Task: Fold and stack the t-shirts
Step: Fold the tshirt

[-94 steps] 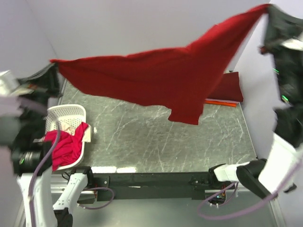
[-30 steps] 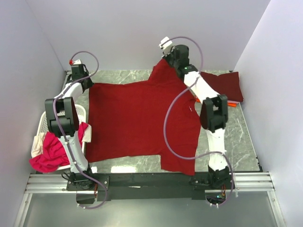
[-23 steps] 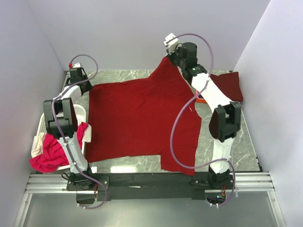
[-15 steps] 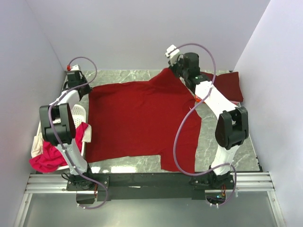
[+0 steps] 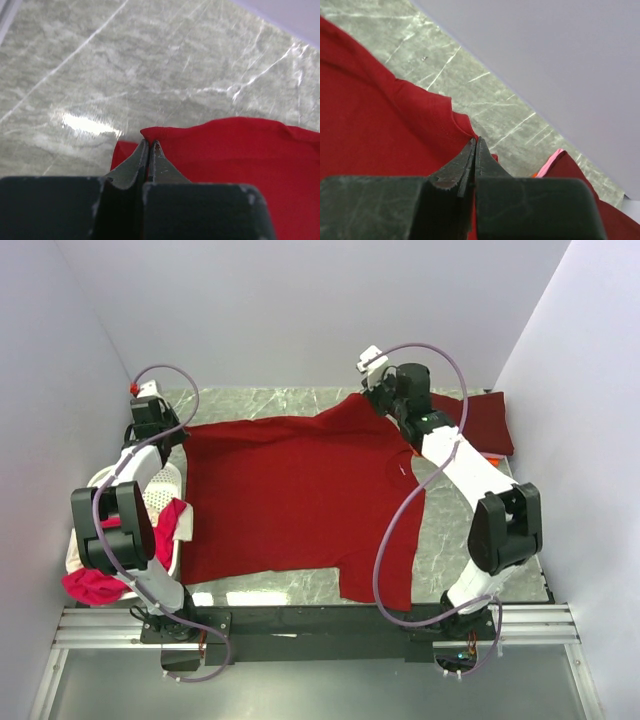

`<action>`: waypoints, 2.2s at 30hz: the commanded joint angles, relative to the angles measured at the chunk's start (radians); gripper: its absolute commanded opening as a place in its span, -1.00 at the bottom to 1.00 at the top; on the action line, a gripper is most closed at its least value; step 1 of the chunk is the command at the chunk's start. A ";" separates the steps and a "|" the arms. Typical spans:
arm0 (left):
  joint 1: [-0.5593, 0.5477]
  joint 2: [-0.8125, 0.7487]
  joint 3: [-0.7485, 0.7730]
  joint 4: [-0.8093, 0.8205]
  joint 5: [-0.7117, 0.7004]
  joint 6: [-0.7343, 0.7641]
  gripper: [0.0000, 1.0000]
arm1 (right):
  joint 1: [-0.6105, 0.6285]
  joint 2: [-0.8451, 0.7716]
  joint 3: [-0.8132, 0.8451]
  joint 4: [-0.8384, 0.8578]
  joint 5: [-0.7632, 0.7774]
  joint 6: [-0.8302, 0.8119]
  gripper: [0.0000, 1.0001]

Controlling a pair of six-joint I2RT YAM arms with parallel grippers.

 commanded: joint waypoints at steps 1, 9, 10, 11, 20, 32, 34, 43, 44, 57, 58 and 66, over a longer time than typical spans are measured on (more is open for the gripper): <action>0.006 -0.044 -0.013 0.001 0.012 -0.002 -0.99 | -0.003 -0.073 -0.025 0.063 -0.003 0.027 -1.00; 0.005 -0.056 -0.025 -0.013 -0.002 0.004 -0.99 | -0.006 -0.148 -0.123 0.077 -0.010 0.026 -1.00; 0.005 -0.065 -0.029 -0.013 -0.002 0.005 -0.99 | -0.009 -0.159 -0.138 0.078 -0.010 0.024 -1.00; 0.006 -0.071 -0.036 -0.013 -0.005 0.007 -0.99 | -0.009 -0.160 -0.144 0.080 -0.010 0.024 -1.00; 0.005 -0.118 -0.075 -0.056 -0.036 0.015 -0.99 | -0.038 -0.174 -0.177 0.091 0.000 0.032 -1.00; 0.005 0.025 0.061 -0.097 -0.064 0.045 -0.99 | -0.056 -0.206 -0.220 0.095 -0.016 0.036 -1.00; 0.006 0.036 0.075 -0.100 -0.061 0.047 -0.99 | -0.058 -0.214 -0.226 0.092 -0.022 0.035 -1.00; 0.005 0.041 0.066 -0.088 -0.054 0.057 -0.99 | -0.061 -0.269 -0.276 0.094 -0.040 0.041 -1.00; 0.005 0.042 0.064 -0.085 -0.053 0.057 -0.99 | -0.059 -0.274 -0.281 0.092 -0.043 0.042 -1.00; 0.005 0.030 0.026 -0.085 -0.047 0.065 -0.99 | -0.061 -0.366 -0.367 0.063 -0.077 0.035 -1.00; 0.006 0.028 0.024 -0.089 -0.047 0.067 -0.99 | -0.061 -0.369 -0.372 0.062 -0.080 0.033 -1.00; 0.005 -0.144 -0.117 -0.024 -0.071 0.038 -0.08 | -0.061 -0.403 -0.460 0.065 -0.077 0.013 -1.00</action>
